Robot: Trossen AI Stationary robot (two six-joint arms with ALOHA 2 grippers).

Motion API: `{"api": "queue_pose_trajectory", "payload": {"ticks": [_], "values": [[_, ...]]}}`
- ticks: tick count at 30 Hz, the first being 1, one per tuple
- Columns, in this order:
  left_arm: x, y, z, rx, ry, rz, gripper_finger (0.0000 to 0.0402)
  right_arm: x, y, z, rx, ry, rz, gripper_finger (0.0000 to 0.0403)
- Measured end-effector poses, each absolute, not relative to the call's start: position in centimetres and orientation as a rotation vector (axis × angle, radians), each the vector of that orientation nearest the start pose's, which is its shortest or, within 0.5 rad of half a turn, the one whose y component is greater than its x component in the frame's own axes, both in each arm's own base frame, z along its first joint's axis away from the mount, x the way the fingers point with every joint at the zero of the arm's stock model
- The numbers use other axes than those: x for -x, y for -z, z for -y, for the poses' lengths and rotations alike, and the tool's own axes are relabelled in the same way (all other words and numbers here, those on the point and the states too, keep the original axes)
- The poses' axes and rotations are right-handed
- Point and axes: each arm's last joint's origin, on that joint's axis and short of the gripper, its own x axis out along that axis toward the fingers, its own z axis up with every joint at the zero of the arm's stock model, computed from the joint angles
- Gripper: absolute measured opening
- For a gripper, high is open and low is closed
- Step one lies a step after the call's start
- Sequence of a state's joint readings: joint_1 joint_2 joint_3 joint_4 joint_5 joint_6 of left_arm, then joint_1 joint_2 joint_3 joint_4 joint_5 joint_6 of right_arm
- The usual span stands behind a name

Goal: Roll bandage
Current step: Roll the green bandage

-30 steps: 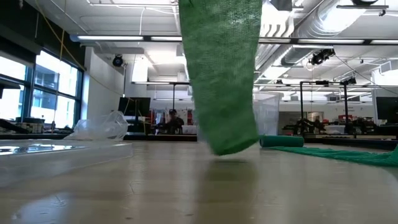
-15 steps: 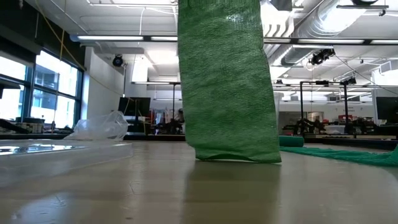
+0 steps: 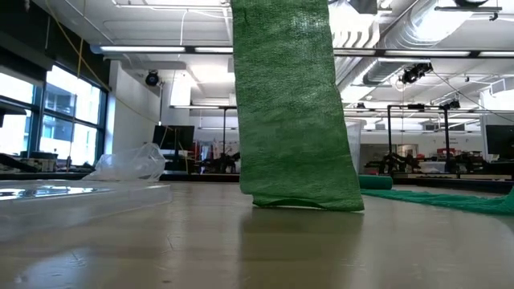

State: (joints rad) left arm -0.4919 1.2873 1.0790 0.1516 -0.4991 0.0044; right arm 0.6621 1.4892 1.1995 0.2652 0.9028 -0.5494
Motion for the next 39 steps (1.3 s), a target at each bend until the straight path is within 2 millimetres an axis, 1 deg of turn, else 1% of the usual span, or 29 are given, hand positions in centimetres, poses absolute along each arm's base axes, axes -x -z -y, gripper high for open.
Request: {"api": "queue_pose_trajectory", "payload": {"ticks": [5,12,16,21,25,34,36,39], "values": [[-26.3,-35.9,12.7,-0.036,0.0,-0.05,0.0009,-27.9,-35.2,-18.8,0.54,0.241,-0.085,0.0247],[-26.3,-35.8,12.7,-0.042,-0.005,-0.058,0.0009,-28.3,-34.6,-18.2,0.434,0.231,-0.114,0.0247],[-26.3,-35.8,12.7,-0.047,-0.011,-0.055,0.0009,-28.2,-34.6,-18.1,0.422,0.317,-0.129,0.0247],[-26.3,-36.0,12.8,-0.054,0.0,-0.042,0.0009,-28.0,-34.5,-18.3,0.403,0.333,-0.127,0.0247],[-26.3,-36.0,12.8,-0.058,0.0,-0.039,0.0009,-27.8,-34.5,-18.4,0.393,0.381,-0.133,0.0247],[-26.3,-36.0,12.9,-0.061,0.004,-0.043,0.0009,-28.2,-34.6,-18.4,0.348,0.25,-0.099,0.0247],[-26.3,-36.0,12.8,-0.061,0.0,-0.044,0.0009,-28.1,-34.6,-18.5,0.36,0.263,-0.106,0.0247],[-26.3,-35.9,12.8,-0.06,-0.005,-0.048,0.0009,-27.4,-34.6,-19.1,0.4,0.327,-0.117,0.0247]]}}
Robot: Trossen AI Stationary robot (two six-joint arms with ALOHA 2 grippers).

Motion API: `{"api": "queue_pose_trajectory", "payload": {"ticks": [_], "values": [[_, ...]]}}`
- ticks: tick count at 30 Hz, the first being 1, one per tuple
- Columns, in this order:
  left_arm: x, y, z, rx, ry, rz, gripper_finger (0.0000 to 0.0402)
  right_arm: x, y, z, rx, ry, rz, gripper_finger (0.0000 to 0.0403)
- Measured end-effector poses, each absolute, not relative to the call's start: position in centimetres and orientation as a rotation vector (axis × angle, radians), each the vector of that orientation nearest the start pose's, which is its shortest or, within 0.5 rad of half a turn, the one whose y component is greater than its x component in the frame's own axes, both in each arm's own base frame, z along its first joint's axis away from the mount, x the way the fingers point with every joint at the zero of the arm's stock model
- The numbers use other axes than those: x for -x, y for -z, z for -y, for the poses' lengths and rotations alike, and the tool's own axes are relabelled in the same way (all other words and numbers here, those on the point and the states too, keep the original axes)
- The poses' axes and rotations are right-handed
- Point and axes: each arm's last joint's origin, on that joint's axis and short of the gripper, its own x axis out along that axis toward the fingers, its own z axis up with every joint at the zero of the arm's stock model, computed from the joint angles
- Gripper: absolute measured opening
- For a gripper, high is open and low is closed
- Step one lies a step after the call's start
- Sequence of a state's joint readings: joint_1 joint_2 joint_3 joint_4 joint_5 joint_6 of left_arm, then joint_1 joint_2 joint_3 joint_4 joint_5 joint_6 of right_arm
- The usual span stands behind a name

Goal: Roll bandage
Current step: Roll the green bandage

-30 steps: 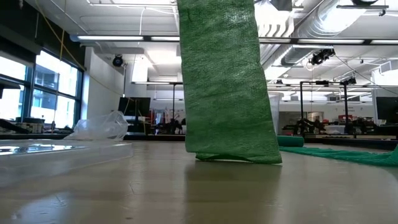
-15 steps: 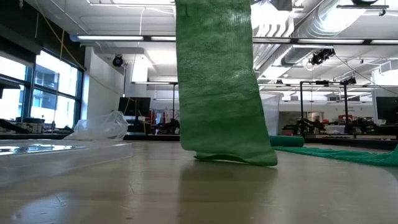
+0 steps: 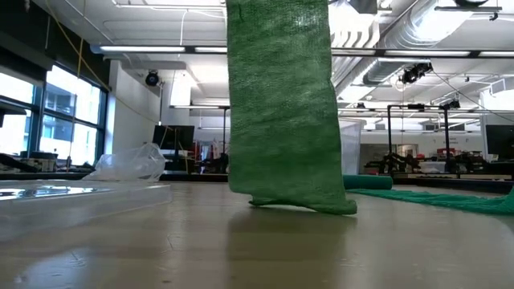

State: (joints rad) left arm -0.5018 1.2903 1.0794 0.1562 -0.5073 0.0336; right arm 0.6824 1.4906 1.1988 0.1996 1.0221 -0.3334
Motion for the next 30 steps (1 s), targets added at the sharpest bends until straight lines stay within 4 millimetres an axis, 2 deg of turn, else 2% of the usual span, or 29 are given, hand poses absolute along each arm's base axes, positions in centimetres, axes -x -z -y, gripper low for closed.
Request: {"api": "queue_pose_trajectory", "payload": {"ticks": [3,9,25,30], "values": [[-26.3,-35.9,12.8,-0.057,-0.005,-0.048,0.0009,-26.7,-34.6,-19.9,0.437,0.362,-0.126,0.0247],[-26.3,-36.0,12.8,-0.053,-0.006,-0.047,0.0009,-26.0,-34.6,-20.9,0.425,0.275,-0.109,0.0247],[-26.3,-36.0,12.8,-0.038,-0.02,-0.042,0.0009,-27.9,-34.9,-18.7,0.33,0.29,-0.081,0.0247],[-26.3,-36.0,12.8,-0.035,-0.015,-0.043,0.0009,-28.4,-34.9,-18.5,0.308,0.18,-0.066,0.0247]]}}
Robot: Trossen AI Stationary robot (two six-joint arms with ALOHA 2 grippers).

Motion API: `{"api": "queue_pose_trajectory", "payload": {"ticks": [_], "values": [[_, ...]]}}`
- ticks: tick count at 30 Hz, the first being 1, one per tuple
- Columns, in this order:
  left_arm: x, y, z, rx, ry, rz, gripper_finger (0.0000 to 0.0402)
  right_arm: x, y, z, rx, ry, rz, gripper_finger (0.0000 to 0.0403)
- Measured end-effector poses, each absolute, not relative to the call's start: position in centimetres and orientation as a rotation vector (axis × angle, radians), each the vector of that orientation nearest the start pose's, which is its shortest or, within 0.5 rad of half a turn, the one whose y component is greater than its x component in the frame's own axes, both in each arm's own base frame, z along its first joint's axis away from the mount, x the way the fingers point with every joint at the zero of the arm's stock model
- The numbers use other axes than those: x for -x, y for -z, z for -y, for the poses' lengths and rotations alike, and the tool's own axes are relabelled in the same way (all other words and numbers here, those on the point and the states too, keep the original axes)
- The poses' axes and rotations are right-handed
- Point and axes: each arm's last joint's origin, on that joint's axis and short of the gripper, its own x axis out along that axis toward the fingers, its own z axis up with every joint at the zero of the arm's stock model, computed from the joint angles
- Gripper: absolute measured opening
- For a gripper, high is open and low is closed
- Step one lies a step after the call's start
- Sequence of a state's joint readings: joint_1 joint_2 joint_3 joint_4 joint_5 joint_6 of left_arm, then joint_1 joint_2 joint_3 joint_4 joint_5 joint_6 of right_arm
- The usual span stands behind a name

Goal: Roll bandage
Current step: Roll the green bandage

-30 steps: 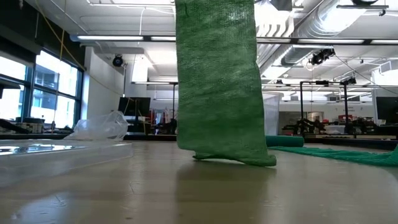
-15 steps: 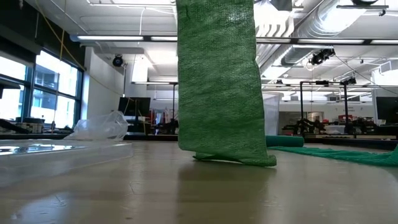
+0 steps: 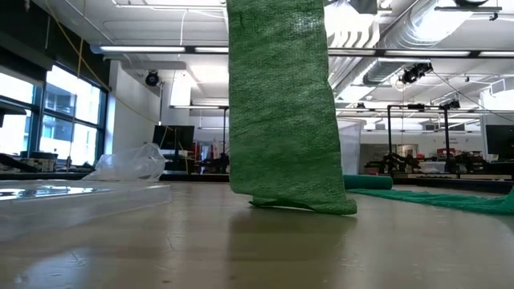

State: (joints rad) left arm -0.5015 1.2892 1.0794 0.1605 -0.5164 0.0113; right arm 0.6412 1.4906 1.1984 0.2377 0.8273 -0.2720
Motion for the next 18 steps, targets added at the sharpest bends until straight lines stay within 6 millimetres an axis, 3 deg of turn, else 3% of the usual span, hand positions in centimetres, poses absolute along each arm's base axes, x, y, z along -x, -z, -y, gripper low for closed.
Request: {"api": "queue_pose_trajectory", "payload": {"ticks": [7,10,15,18], "values": [[-26.2,-36.0,12.6,-0.038,-0.025,-0.048,0.0009,-29.3,-35.0,-17.2,0.27,0.192,-0.058,0.0224],[-26.2,-35.9,12.6,-0.042,-0.025,-0.056,0.001,-29.5,-35.0,-16.7,0.275,0.202,-0.062,0.0171],[-26.2,-35.6,12.6,-0.056,-0.032,-0.085,0.0026,-29.6,-34.8,-16.6,0.311,0.191,-0.077,0.0032],[-26.1,-35.3,12.5,-0.075,-0.046,-0.122,0.0052,-29.5,-34.6,-16.7,0.336,0.202,-0.091,0.0015]]}}
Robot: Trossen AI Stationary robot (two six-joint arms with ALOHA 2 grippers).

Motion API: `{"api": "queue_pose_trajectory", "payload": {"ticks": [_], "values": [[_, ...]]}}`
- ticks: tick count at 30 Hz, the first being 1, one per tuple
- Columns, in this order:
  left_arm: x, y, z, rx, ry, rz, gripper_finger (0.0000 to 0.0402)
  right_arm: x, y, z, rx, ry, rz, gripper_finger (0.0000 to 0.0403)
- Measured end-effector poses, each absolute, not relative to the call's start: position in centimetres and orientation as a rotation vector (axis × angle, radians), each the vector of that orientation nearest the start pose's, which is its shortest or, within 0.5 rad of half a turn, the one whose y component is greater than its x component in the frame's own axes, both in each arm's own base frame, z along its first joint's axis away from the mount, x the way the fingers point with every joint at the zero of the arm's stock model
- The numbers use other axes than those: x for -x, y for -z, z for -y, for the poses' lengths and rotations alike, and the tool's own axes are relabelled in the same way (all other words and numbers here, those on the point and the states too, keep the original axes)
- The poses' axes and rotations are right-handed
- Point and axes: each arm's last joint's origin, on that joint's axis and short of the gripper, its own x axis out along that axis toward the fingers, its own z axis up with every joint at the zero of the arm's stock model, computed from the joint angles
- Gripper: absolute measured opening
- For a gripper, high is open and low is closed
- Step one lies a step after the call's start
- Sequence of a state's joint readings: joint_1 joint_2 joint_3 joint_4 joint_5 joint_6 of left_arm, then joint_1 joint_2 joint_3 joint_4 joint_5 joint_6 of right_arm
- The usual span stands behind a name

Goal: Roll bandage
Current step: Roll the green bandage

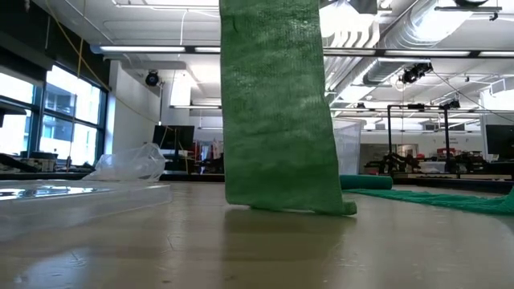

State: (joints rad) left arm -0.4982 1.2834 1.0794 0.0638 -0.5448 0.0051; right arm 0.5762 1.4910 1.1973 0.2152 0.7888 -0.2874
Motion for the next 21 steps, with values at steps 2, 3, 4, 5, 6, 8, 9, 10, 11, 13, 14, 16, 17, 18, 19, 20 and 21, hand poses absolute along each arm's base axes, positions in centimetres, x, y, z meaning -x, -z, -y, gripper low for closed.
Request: {"api": "queue_pose_trajectory", "payload": {"ticks": [2,3,4,5,6,8,9,10,11,13,14,16,17,18,19,20,21], "values": [[-25.8,-35.1,12.3,-0.074,-0.043,-0.158,0.0077,-29.5,-34.6,-16.7,0.344,0.212,-0.102,0.001],[-25.6,-35.1,12.2,-0.072,-0.039,-0.176,0.009,-29.4,-34.5,-16.7,0.348,0.212,-0.107,0.0007],[-25.3,-35.0,12.0,-0.072,-0.041,-0.197,0.0104,-29.3,-34.6,-16.7,0.35,0.212,-0.111,0.0006],[-24.9,-35.1,11.8,-0.075,-0.044,-0.216,0.0117,-29.1,-34.8,-16.6,0.337,0.215,-0.109,0.0006],[-24.5,-35.1,11.6,-0.079,-0.044,-0.237,0.013,-28.9,-35.0,-16.5,0.321,0.216,-0.103,0.0006],[-23.8,-35.2,11.2,-0.091,-0.045,-0.263,0.0152,-28.3,-35.6,-16.3,0.29,0.207,-0.091,0.0004],[-23.4,-35.3,11.0,-0.101,-0.047,-0.279,0.0161,-28.2,-35.9,-16.2,0.28,0.204,-0.084,0.0004],[-23.1,-35.3,10.9,-0.111,-0.054,-0.288,0.0168,-28.0,-36.0,-16.3,0.275,0.193,-0.081,0.0004],[-22.9,-35.4,10.7,-0.124,-0.064,-0.288,0.0174,-27.8,-36.1,-16.4,0.276,0.185,-0.08,0.0004],[-22.8,-35.0,10.6,-0.153,-0.079,-0.273,0.0181,-27.4,-36.5,-16.4,0.284,0.157,-0.069,0.0003],[-22.9,-34.6,10.7,-0.169,-0.079,-0.253,0.0182,-27.1,-37.0,-16.4,0.275,0.146,-0.049,0.0003],[-23.6,-33.5,10.9,-0.191,-0.07,-0.17,0.0184,-26.6,-37.7,-16.3,0.26,0.124,-0.02,0.0002],[-23.9,-32.8,11.0,-0.2,-0.056,-0.12,0.0184,-26.5,-37.9,-16.2,0.258,0.108,-0.009,0.0002],[-24.3,-32.2,11.1,-0.201,-0.043,-0.063,0.0184,-26.4,-38.0,-16.2,0.255,0.098,-0.003,0.0002],[-24.6,-31.6,11.1,-0.198,-0.033,-0.003,0.0184,-26.4,-38.0,-16.2,0.257,0.093,0.0,0.0002],[-24.9,-30.9,11.0,-0.198,-0.035,0.044,0.0184,-26.4,-38.1,-16.2,0.256,0.091,0.004,0.0002],[-25.2,-30.2,10.9,-0.196,-0.041,0.094,0.0184,-26.4,-38.1,-16.2,0.255,0.086,0.009,0.0002]]}}
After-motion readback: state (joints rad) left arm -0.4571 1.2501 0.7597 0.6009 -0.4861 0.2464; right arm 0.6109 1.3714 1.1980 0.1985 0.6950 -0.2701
